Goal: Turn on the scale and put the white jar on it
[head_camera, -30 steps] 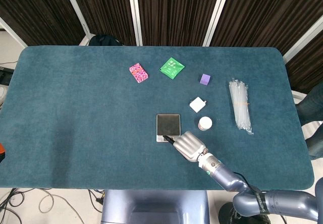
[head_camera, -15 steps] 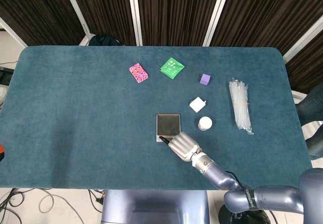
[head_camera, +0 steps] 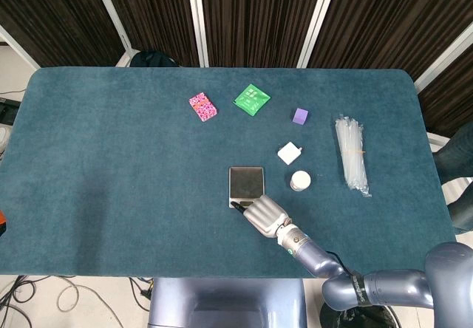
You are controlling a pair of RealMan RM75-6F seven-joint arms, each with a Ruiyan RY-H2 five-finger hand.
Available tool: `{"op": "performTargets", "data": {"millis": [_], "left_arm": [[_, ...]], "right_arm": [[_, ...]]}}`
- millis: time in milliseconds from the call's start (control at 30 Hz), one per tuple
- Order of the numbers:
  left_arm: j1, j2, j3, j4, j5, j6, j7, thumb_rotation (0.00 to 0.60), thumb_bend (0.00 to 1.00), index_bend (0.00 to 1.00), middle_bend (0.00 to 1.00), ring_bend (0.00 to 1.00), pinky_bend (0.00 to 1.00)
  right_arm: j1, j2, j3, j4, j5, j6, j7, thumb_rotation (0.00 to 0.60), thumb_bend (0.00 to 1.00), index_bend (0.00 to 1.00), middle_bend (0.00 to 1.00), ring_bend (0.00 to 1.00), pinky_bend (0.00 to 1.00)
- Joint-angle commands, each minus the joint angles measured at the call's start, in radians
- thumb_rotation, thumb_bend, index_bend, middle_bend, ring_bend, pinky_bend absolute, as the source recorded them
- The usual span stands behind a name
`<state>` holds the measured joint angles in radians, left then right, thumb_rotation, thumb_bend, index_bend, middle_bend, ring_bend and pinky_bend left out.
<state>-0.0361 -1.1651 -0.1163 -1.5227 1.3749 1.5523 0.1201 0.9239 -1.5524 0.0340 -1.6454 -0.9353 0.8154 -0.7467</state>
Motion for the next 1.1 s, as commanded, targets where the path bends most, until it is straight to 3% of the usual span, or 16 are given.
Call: {"op": "performTargets", "data": {"millis": [33, 1100], "left_arm": [[0.000, 0.001, 0.000, 0.000, 0.000, 0.000, 0.001, 0.600, 0.69, 0.03, 0.00, 0.00, 0.00], [0.000, 0.000, -0.002, 0.001, -0.006, -0.001, 0.003, 0.600, 0.69, 0.03, 0.00, 0.00, 0.00]], "right_arm": [[0.004, -0.004, -0.002, 0.004, 0.003, 0.001, 0.003, 0.600, 0.85, 0.00, 0.81, 0.85, 1.00], [0.047, -0.032, -0.042, 0.035, 0.047, 0.023, -0.005, 0.600, 0.85, 0.00, 0.81, 0.85, 1.00]]}}
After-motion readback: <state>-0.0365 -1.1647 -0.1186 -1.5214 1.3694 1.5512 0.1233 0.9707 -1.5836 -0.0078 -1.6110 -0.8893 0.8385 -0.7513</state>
